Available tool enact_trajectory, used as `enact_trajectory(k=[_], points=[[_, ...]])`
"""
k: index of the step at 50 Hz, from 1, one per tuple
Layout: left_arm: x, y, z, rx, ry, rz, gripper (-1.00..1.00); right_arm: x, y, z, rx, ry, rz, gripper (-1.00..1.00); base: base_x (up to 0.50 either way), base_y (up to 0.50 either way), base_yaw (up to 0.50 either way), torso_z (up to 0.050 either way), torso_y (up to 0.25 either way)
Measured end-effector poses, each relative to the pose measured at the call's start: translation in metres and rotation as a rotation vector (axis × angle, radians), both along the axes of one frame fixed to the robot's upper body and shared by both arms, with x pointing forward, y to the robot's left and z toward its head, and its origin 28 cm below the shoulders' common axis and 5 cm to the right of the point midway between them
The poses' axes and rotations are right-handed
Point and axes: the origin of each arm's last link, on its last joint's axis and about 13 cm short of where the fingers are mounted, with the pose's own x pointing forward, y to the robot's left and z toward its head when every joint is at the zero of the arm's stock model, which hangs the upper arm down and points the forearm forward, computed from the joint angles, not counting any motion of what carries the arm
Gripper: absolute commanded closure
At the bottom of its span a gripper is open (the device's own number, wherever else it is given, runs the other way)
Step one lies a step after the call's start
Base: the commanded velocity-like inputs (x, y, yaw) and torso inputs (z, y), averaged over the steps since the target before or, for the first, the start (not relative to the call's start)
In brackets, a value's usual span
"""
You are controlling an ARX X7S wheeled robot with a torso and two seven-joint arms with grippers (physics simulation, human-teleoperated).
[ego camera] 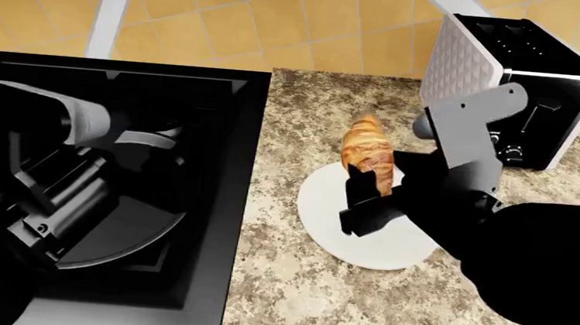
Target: Pick the croissant and place it on the pan. Then turn on the stove to warm the croissant.
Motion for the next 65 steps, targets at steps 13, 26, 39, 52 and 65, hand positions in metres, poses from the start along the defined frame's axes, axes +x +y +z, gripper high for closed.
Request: enact_trajectory(k=[13,26,39,52,65], points=[[-0.007,0.0,0.002,0.004,-0.022,-0.002,-1.0,-0.026,0.0,0.01,0.044,-0.119,0.015,1.0,0.0,0.0,0.0,0.0,0.0],[-0.01,-0.002,0.002,0.012,-0.024,-0.009,-1.0,-0.042,-0.003,0.011,0.103,-0.209,0.019,1.0,0.0,0.0,0.0,0.0,0.0],[-0.011,-0.005,0.003,0.016,-0.028,-0.014,-1.0,-0.049,-0.006,0.009,0.136,-0.24,0.013,1.0,0.0,0.0,0.0,0.0,0.0],[-0.012,-0.007,0.005,0.016,-0.032,-0.027,-1.0,-0.052,-0.007,0.009,0.138,-0.258,0.009,1.0,0.0,0.24,0.0,0.0,0.0],[-0.012,-0.008,0.005,0.017,-0.033,-0.032,-1.0,-0.053,-0.007,0.01,0.136,-0.263,0.013,1.0,0.0,0.5,0.0,0.0,0.0]])
